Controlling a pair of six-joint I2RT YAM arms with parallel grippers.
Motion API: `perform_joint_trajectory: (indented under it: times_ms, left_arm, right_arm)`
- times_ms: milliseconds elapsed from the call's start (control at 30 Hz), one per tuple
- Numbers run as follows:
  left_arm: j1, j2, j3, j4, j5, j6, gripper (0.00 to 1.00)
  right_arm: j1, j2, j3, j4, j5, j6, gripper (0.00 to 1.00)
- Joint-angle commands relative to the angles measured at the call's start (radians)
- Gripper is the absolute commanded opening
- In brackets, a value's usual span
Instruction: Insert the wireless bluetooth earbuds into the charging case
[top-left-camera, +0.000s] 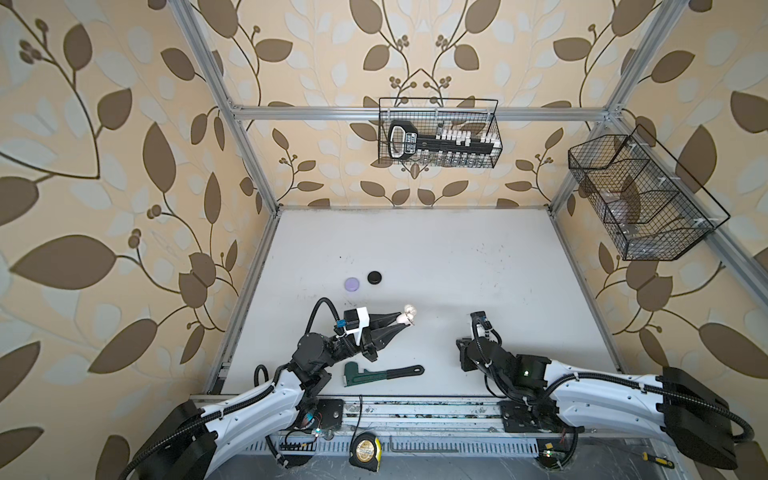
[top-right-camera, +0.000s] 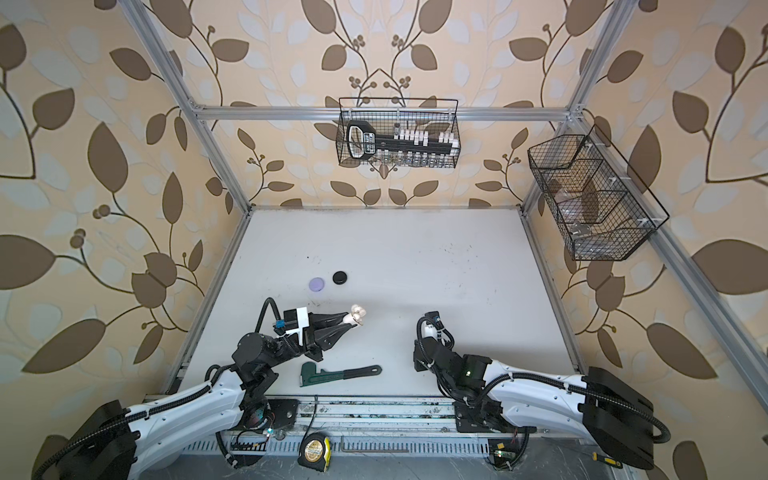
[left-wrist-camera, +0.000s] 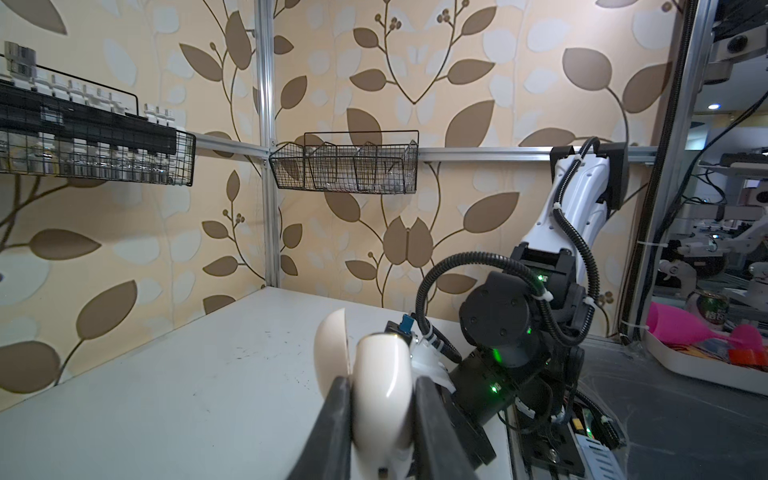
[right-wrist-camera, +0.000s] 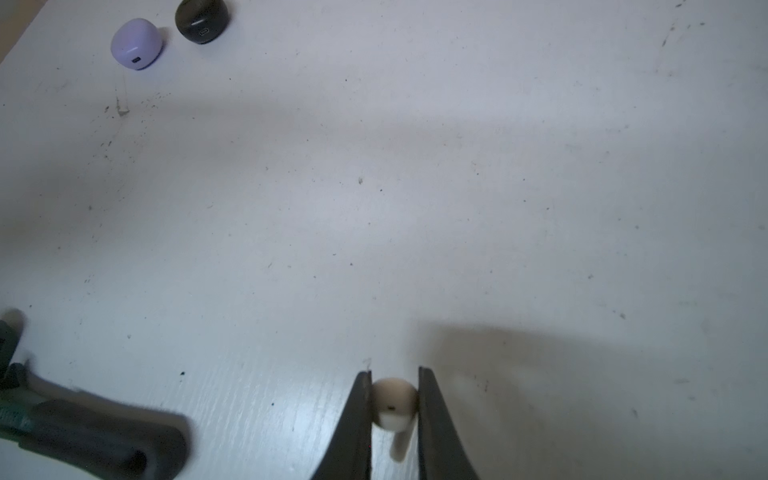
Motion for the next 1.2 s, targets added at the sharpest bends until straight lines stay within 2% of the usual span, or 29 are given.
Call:
perform_joint_trajectory:
  times_ms: [0, 67, 100, 167, 300, 467, 567, 733, 833, 1167]
  left_arm:
    - [-0.006, -0.040, 0.024, 0.035, 0.050, 0.046, 0.00]
    - [-0.006, -0.067, 0.019, 0.028, 0.053, 0.047, 0.00]
    - [-0.006, -0.081, 0.019, 0.017, 0.057, 0.049, 0.00]
    - [-0.006, -0.098, 0.023, 0.001, 0.063, 0.050, 0.00]
    - [-0.006, -0.099, 0.036, -0.005, 0.069, 0.042, 0.00]
    - [-0.006, -0.070, 0.058, 0.034, 0.108, 0.019, 0.00]
    - [-0.006, -0.050, 0.066, 0.058, 0.125, 0.009, 0.00]
    - [-0.006, -0.034, 0.078, 0.095, 0.160, -0.026, 0.00]
    - [-0.006, -0.034, 0.073, 0.119, 0.172, -0.041, 0.00]
    - [-0.006, -0.040, 0.075, 0.128, 0.184, -0.063, 0.00]
  right_arm:
    - [-0.046, 0.019, -0.030, 0.063, -0.118, -0.001, 0.19]
    - [-0.064, 0.026, -0.044, 0.080, -0.148, 0.004, 0.28]
    - [-0.069, 0.025, -0.046, 0.081, -0.158, 0.004, 0.37]
    - [-0.081, 0.006, -0.043, 0.081, -0.177, -0.007, 0.49]
    - [-0.089, -0.131, 0.015, 0.022, -0.186, -0.076, 0.60]
    - [-0.089, -0.360, 0.107, 0.041, -0.216, -0.224, 0.64]
    - [-0.089, -0.422, 0.120, 0.157, -0.313, -0.301, 0.64]
    - [-0.089, -0.345, 0.110, 0.370, -0.466, -0.329, 0.63]
    - [-0.089, -0.296, 0.083, 0.496, -0.518, -0.316, 0.63]
    - [-0.089, -0.306, 0.088, 0.543, -0.524, -0.345, 0.62]
